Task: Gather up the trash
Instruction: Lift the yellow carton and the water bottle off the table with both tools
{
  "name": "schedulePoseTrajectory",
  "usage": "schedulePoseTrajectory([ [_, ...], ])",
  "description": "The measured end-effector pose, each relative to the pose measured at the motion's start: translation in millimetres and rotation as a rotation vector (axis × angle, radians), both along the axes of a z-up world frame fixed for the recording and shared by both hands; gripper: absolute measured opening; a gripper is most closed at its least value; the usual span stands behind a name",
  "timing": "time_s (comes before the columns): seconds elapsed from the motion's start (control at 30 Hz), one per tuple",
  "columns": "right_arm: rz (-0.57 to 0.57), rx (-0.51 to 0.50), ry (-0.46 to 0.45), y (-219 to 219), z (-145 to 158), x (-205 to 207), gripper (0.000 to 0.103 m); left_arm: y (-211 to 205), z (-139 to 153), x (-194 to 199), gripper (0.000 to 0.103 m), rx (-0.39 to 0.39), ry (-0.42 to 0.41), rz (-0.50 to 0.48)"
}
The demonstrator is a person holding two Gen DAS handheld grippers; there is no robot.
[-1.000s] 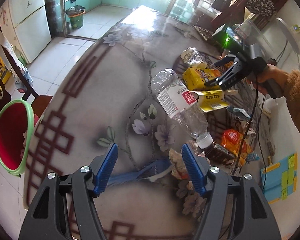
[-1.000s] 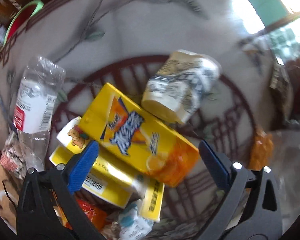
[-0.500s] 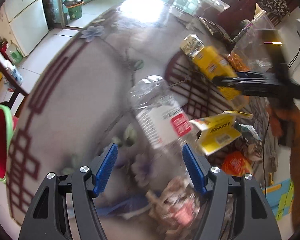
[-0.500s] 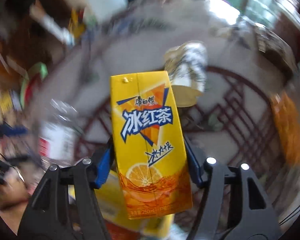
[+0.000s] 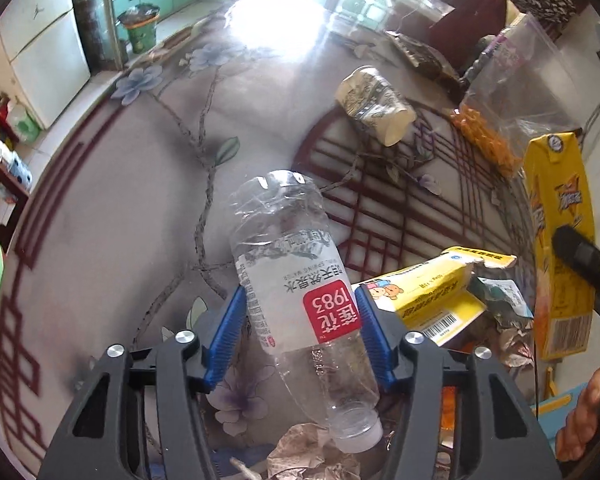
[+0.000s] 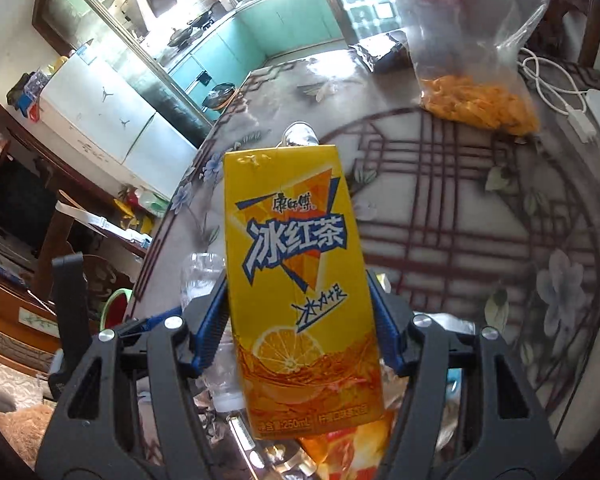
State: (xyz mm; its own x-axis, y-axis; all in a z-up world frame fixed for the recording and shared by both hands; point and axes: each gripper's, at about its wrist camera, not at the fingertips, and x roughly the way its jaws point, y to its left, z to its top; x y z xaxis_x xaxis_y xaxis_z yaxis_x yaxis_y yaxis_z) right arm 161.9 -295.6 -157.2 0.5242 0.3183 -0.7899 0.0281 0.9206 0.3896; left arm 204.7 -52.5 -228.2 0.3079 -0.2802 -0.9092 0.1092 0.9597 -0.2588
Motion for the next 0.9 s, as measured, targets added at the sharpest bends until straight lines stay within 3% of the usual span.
schedulePoseTrajectory([
  [0.5, -0.004, -0.035, -0.089, 50.6, 29.2, -33.4, 0.062, 54.3, 105.0, -59.7, 0.049, 0.003, -0.283, -0.008],
  [0.9, 0.033, -0.107, -0.186, 96.3, 67.2, -58.6, 0.062, 108.6, 143.9, -102.6, 0.047, 0.027, -0.397, 0.077],
])
